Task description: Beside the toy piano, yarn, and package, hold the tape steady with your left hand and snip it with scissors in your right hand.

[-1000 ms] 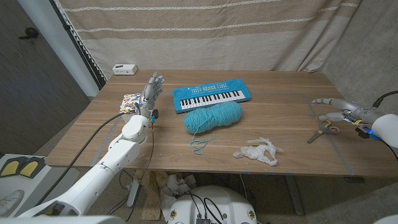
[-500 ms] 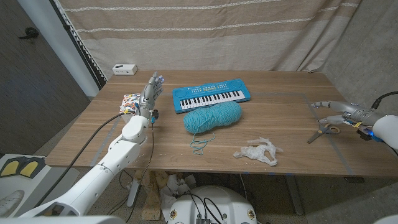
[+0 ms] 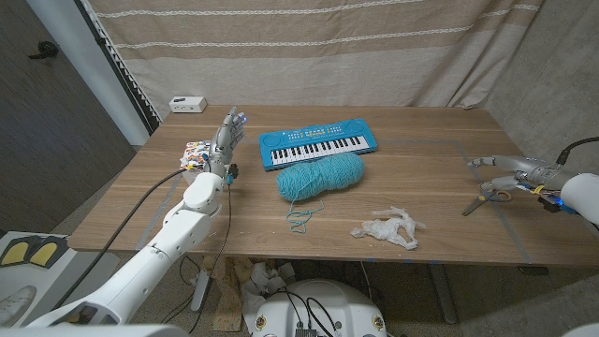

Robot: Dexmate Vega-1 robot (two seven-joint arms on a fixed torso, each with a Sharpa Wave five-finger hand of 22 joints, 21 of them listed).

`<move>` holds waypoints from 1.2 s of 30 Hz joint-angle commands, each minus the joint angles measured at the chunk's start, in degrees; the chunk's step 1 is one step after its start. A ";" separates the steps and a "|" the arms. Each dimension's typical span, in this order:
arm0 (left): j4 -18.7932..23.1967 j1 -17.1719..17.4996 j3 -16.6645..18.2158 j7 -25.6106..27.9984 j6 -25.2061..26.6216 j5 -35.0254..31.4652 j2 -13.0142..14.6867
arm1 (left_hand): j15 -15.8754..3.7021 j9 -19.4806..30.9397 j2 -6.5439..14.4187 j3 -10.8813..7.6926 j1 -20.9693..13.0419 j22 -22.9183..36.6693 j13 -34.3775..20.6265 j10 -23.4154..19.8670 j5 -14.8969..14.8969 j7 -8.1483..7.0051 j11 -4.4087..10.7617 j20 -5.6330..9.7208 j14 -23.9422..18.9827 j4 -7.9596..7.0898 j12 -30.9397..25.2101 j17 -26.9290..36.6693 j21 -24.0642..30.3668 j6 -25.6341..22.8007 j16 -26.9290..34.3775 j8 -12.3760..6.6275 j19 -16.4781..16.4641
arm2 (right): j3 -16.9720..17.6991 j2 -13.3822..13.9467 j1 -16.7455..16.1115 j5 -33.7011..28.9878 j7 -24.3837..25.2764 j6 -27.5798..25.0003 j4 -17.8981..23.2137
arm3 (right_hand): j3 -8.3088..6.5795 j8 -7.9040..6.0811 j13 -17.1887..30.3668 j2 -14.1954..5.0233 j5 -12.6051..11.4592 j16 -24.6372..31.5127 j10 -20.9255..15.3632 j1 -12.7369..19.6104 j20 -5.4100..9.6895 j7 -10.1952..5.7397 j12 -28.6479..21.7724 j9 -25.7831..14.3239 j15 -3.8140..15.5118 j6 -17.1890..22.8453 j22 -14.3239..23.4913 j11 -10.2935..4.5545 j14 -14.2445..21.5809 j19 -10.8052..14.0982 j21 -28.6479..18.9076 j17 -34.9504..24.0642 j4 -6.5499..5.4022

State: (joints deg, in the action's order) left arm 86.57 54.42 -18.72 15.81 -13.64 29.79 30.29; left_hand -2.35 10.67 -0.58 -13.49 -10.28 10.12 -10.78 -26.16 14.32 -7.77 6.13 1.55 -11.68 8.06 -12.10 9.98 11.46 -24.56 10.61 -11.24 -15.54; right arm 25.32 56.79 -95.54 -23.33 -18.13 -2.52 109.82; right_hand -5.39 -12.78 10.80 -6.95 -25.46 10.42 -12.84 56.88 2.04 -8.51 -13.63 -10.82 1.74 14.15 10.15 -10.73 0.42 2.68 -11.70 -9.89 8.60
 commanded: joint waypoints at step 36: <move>1.85 1.37 0.32 0.37 0.85 0.28 0.62 | -2.94 0.09 -0.38 -0.51 0.15 0.21 -0.24 -1.24 0.28 0.07 0.88 0.35 -0.36 -0.26 -0.08 0.14 0.05 -1.23 0.16 -0.44 -0.16 | 0.68 -1.14 -2.16 -7.44 -1.25 2.29 0.10 | 0.13 -1.20 0.40 -0.76 -1.14 0.19 -3.52 3.49 6.75 -0.91 -1.04 -0.47 10.65 6.63 0.03 -0.95 2.77 2.83 -0.34 -0.10 -0.13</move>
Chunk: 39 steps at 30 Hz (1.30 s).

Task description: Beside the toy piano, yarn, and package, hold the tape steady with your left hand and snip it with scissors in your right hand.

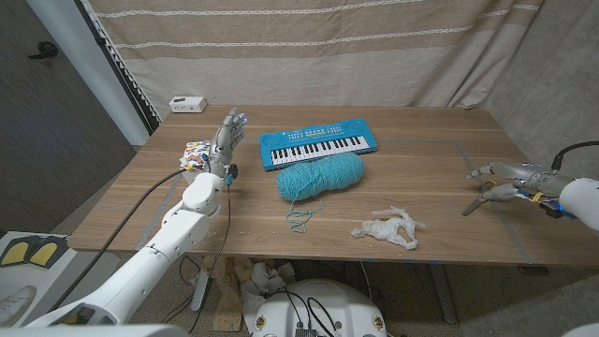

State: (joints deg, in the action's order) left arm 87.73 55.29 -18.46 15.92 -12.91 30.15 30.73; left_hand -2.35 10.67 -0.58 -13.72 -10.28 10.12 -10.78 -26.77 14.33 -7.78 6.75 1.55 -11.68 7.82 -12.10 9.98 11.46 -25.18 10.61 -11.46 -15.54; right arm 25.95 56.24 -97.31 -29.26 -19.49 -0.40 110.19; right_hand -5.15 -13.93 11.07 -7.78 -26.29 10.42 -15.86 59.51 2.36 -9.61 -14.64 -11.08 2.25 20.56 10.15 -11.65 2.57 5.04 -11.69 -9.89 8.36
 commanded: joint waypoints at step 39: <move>1.53 1.46 0.17 1.44 0.24 -0.36 -0.16 | -2.92 0.09 -0.50 -0.14 0.64 0.21 -0.25 -0.80 0.35 0.67 -0.39 0.44 -0.21 -0.24 0.05 0.18 -0.39 -2.73 0.07 -0.71 0.99 | -5.11 3.69 -0.08 -6.80 3.40 -0.49 -2.67 | 0.41 -0.40 1.14 -1.37 -0.57 3.20 -2.62 1.92 5.97 0.48 -1.09 -0.58 10.51 3.41 0.34 0.67 9.26 4.67 -1.17 -1.91 -1.04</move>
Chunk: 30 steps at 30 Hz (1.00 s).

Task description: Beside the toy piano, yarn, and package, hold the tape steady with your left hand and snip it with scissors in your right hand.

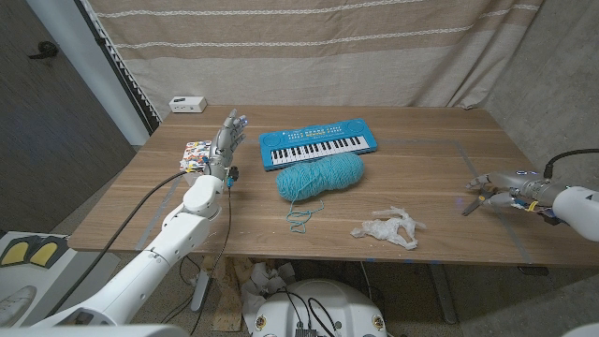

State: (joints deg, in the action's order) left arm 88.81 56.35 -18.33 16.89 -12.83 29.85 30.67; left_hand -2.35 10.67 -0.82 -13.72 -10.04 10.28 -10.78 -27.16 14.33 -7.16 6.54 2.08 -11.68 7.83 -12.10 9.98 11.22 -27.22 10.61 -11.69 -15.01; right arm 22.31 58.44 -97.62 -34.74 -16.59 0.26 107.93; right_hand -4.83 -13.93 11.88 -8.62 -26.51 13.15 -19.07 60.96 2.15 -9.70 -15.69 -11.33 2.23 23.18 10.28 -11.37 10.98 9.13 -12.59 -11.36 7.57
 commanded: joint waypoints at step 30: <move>1.29 1.36 0.63 0.32 0.13 0.30 0.46 | -2.89 0.09 -0.22 -0.04 0.85 0.05 -0.26 0.78 0.41 0.40 -0.31 -0.18 0.03 -0.45 0.56 0.19 -0.06 -1.69 0.03 -0.51 0.67 | -4.82 4.94 -0.37 -2.35 1.75 -3.71 -1.33 | 1.32 -1.87 1.69 0.15 -0.76 1.02 -1.97 0.38 5.92 -0.19 -1.70 -1.77 10.57 2.40 0.28 0.08 1.94 0.90 -0.03 -1.48 -0.62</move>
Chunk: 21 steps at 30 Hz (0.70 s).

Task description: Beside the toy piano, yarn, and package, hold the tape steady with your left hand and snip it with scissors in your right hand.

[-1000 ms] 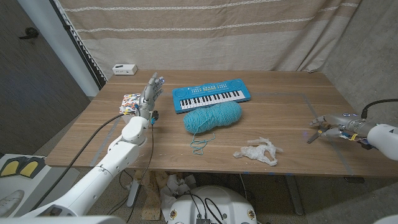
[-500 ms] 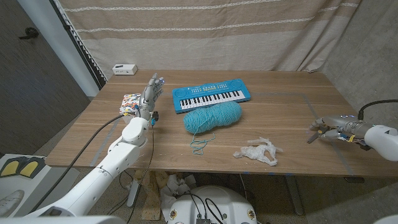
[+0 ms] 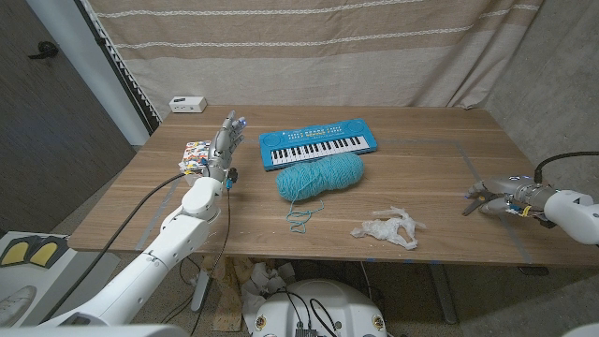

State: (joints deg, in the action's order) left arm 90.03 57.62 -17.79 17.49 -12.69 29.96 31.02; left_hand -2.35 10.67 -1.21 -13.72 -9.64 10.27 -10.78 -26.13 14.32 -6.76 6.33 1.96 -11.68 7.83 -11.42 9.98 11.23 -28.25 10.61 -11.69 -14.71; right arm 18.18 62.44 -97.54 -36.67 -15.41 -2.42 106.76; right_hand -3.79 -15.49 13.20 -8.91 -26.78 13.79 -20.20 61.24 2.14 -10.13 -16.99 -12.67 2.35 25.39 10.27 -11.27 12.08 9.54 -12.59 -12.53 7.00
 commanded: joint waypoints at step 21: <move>1.40 1.61 0.83 0.42 -0.22 0.20 0.63 | -2.84 0.09 0.19 0.00 0.69 0.06 -0.27 -0.84 0.48 0.17 -0.26 -0.07 -0.06 -0.51 -0.37 0.18 0.00 -1.10 0.10 -0.40 0.41 | -5.61 2.58 1.53 2.27 4.08 -2.10 -1.47 | 2.03 -6.82 3.71 0.61 -1.67 2.48 -5.15 0.51 4.90 0.94 -3.65 -4.40 10.70 5.72 0.62 -0.01 3.90 1.98 -0.38 -2.58 -0.24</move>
State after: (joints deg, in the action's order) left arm 90.71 58.39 -17.39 17.52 -12.72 30.08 31.31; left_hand -2.35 10.68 -0.95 -13.48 -9.29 10.12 -10.78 -26.56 14.33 -6.75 6.33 1.95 -11.68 7.58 -11.43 9.98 11.23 -28.87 10.61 -11.69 -14.71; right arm 15.22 64.06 -96.96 -35.96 -13.02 -4.06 105.93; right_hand -2.13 -21.12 16.30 -8.91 -27.99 15.52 -24.43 61.24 2.36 -9.22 -19.95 -16.30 2.29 29.80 10.55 -11.37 14.93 10.98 -12.59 -14.63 6.63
